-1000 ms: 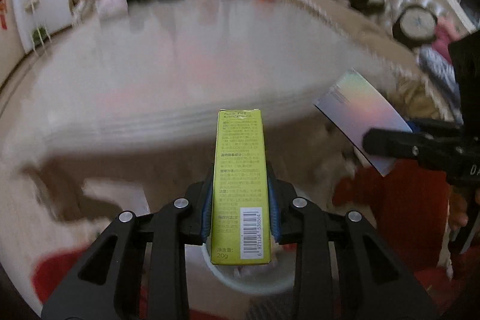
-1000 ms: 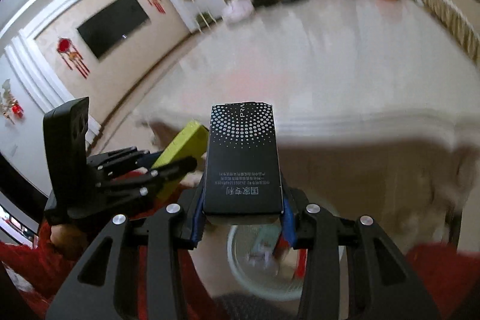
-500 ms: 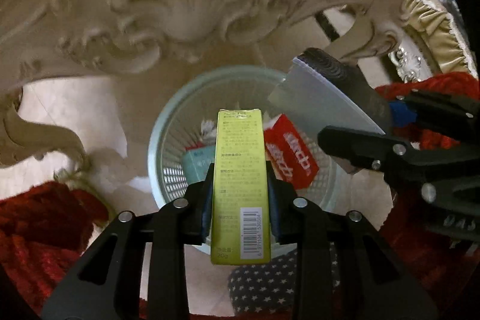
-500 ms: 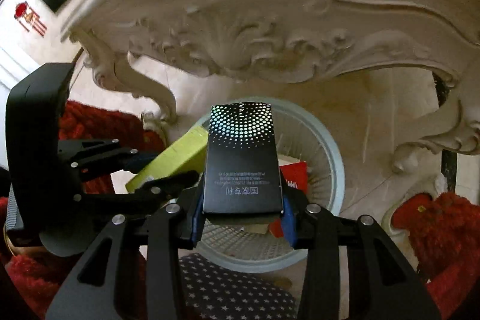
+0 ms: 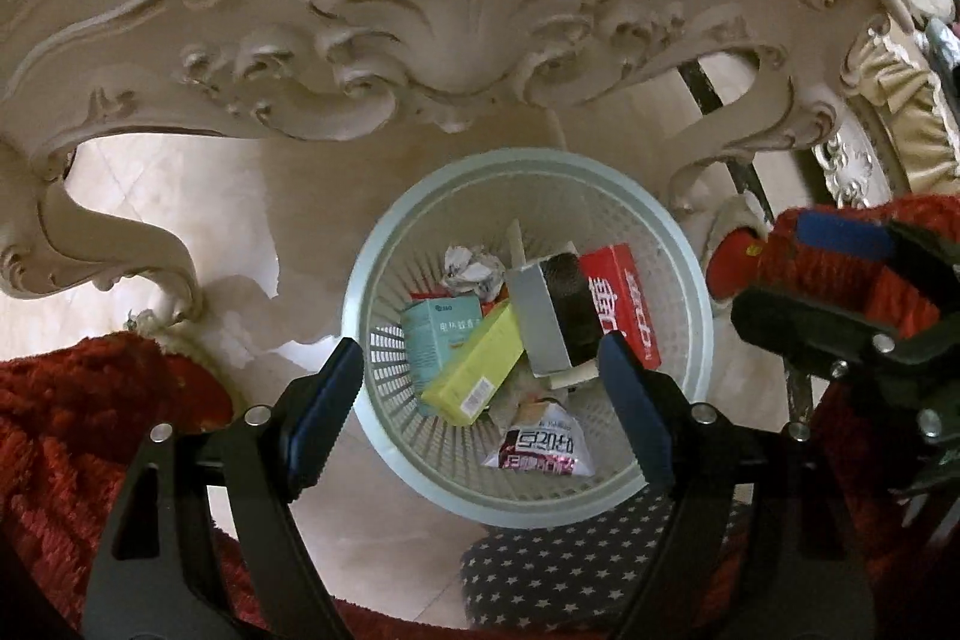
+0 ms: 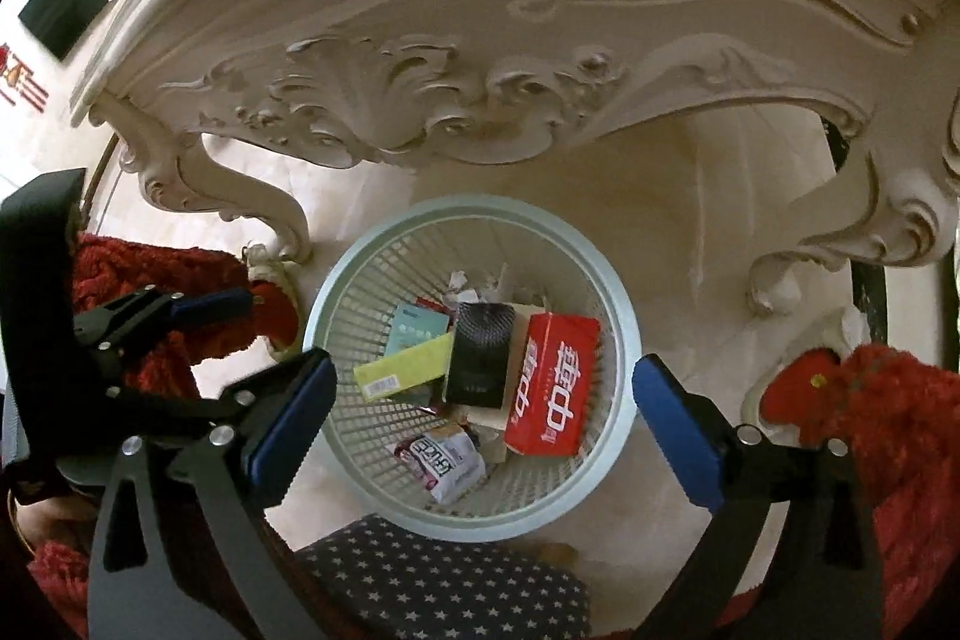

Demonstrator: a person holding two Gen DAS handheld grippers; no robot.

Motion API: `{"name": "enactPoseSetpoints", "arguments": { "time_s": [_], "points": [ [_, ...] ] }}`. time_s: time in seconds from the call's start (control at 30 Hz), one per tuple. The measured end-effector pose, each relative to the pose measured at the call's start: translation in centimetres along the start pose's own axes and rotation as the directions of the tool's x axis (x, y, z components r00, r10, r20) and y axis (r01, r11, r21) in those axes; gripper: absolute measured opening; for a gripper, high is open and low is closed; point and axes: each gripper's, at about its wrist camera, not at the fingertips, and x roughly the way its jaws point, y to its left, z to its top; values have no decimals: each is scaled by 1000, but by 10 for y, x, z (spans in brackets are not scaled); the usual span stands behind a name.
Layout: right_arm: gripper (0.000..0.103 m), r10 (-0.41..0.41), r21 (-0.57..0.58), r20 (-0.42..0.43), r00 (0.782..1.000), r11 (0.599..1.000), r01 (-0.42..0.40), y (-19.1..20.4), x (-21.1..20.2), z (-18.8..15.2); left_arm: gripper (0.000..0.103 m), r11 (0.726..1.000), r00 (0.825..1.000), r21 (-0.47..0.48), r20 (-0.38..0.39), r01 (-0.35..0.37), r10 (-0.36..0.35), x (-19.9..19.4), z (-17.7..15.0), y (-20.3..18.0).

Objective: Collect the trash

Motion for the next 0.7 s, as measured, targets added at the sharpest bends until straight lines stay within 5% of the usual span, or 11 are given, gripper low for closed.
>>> {"name": "enactPoseSetpoints", "arguments": {
  "time_s": [0.27, 0.43, 0.7],
  "points": [
    [95, -77, 44, 69, 995, 996, 74, 0, -47, 15, 79, 998, 987, -53, 154, -31, 39, -64, 26, -1],
    [95, -103, 76, 123, 987, 993, 94, 7, -81, 24, 79, 995, 964, -70, 248, -76, 91, -110, 41, -12],
    [95, -161, 75, 186, 969, 986, 149, 15, -107, 19, 79, 990, 944, -84, 300, -115, 135, -142, 41, -21]
  ]
}}
